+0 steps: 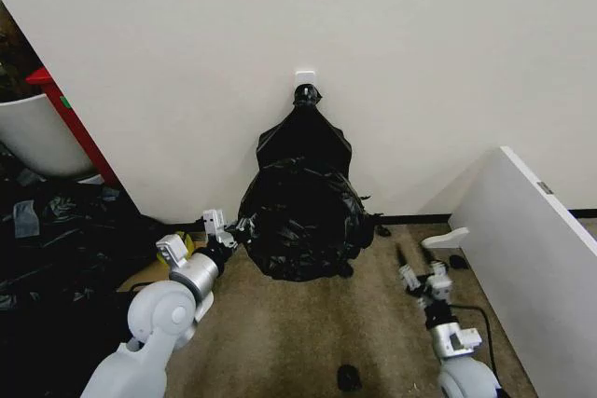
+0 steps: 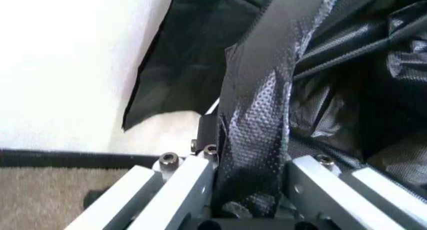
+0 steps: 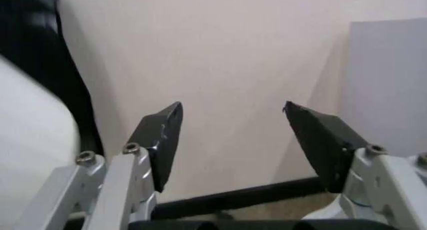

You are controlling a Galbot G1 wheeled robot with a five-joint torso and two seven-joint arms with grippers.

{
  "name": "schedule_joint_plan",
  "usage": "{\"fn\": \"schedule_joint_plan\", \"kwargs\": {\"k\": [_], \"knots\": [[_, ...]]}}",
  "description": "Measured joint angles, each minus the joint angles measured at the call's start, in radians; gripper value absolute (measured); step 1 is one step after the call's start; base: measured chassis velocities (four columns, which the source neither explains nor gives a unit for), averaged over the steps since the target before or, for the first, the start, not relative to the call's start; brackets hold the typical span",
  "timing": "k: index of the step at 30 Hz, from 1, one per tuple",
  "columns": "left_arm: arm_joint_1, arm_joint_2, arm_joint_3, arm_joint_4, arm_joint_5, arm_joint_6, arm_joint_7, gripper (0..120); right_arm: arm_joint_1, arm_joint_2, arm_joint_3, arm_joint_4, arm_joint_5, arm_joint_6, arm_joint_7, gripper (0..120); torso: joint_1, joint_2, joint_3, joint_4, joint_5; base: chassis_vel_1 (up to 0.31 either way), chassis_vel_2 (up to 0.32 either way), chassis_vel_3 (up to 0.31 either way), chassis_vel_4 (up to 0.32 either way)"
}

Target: Place the garbage bag over the trash bin.

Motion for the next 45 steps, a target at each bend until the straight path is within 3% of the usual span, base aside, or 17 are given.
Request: {"fn": "schedule_joint_plan", "kwargs": {"k": [2,4,6,9,13,16,18,24,32,45], "knots": [[0.006,-0.012,0.012,0.013,0.044,-0.048,0.007,1,-0.028,0.003,-0.030,0.132,0.016,0.000,0.021,49,0.000,0.000,0.000,0.0000,-0.0005,0.000,0.000,0.000,0.000],[0.008,-0.016,0.015,0.017,0.060,-0.059,0.008,1,-0.032,0.003,-0.040,0.156,0.015,0.014,0.008,46,0.000,0.000,0.000,-0.0001,-0.0008,0.000,0.000,0.000,0.000],[0.020,-0.037,0.030,0.044,0.148,-0.109,0.008,1,-0.047,-0.013,-0.100,0.256,-0.007,0.070,-0.136,34,0.000,0.000,0.000,0.0001,-0.0002,0.000,0.000,0.000,0.000],[0.030,-0.055,0.038,0.061,0.203,-0.144,0.007,1,-0.043,-0.035,-0.169,0.304,-0.050,0.033,-0.178,26,0.000,0.000,0.000,0.0000,-0.0002,0.000,0.000,0.000,0.000],[0.041,-0.094,0.061,0.085,0.291,-0.212,0.001,1,0.004,-0.067,-0.367,0.415,-0.132,-0.225,-0.060,5,0.000,0.000,0.000,0.0004,0.0001,0.000,0.000,0.000,0.000],[0.032,-0.096,0.090,0.093,0.299,-0.223,-0.005,1,0.022,-0.062,-0.409,0.428,-0.126,-0.299,-0.028,0,0.000,0.000,0.000,-0.0004,0.0000,0.000,0.000,0.000,0.000],[0.032,-0.096,0.101,0.093,0.302,-0.226,-0.006,1,0.035,-0.058,-0.419,0.424,-0.123,-0.322,-0.021,0,0.000,0.000,0.000,-0.0001,0.0003,0.000,0.000,0.000,0.000],[0.037,-0.091,0.216,0.124,0.386,-0.280,-0.017,1,0.144,-0.007,-0.465,0.362,-0.085,-0.532,0.089,0,0.000,0.000,0.000,0.0000,0.0001,0.000,0.000,0.000,0.000],[0.037,-0.117,0.255,0.164,0.451,-0.320,-0.040,1,0.254,0.036,-0.504,0.306,-0.051,-0.698,0.229,0,0.000,0.000,0.000,0.0001,0.0001,0.000,0.000,0.000,0.000],[0.058,-0.125,0.278,0.185,0.630,-0.418,-0.082,1,0.394,0.048,-0.498,0.178,0.047,-0.785,0.318,0,0.000,0.000,0.000,0.0001,0.0000,0.000,0.000,0.000,0.000]]}}
